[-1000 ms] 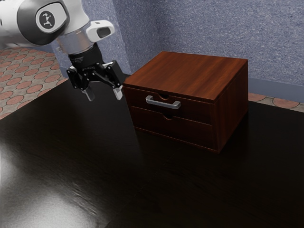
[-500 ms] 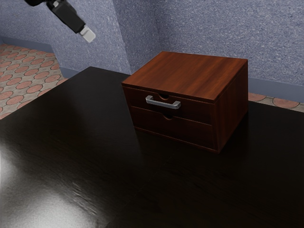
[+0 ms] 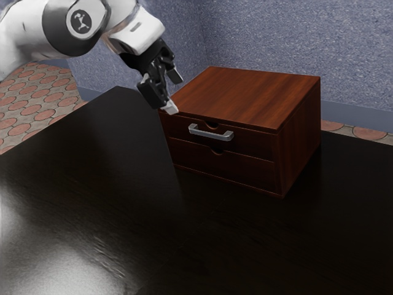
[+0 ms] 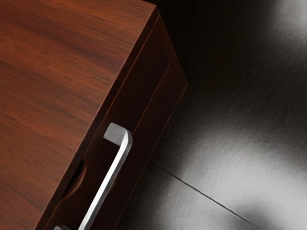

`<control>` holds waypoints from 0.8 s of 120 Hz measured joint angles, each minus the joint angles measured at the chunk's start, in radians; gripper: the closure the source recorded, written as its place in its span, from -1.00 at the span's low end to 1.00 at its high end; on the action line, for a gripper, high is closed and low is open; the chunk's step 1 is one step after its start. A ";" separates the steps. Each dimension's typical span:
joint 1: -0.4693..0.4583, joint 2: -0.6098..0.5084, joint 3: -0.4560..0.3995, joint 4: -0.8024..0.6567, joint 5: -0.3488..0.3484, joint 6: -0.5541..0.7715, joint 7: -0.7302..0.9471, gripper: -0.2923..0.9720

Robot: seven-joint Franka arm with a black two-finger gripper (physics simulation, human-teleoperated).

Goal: Pull the drawer handle with one arm to open the drawer

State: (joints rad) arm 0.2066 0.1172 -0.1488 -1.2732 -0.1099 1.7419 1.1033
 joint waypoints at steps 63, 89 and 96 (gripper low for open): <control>0.004 0.078 -0.010 -0.149 0.064 0.309 0.400 -0.33; 0.003 0.040 -0.011 -0.279 0.050 0.439 0.481 -0.21; 0.003 0.041 -0.011 -0.294 0.042 0.465 0.497 -0.18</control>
State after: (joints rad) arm 0.2098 0.1580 -0.1596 -1.5677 -0.0677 2.2068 1.6000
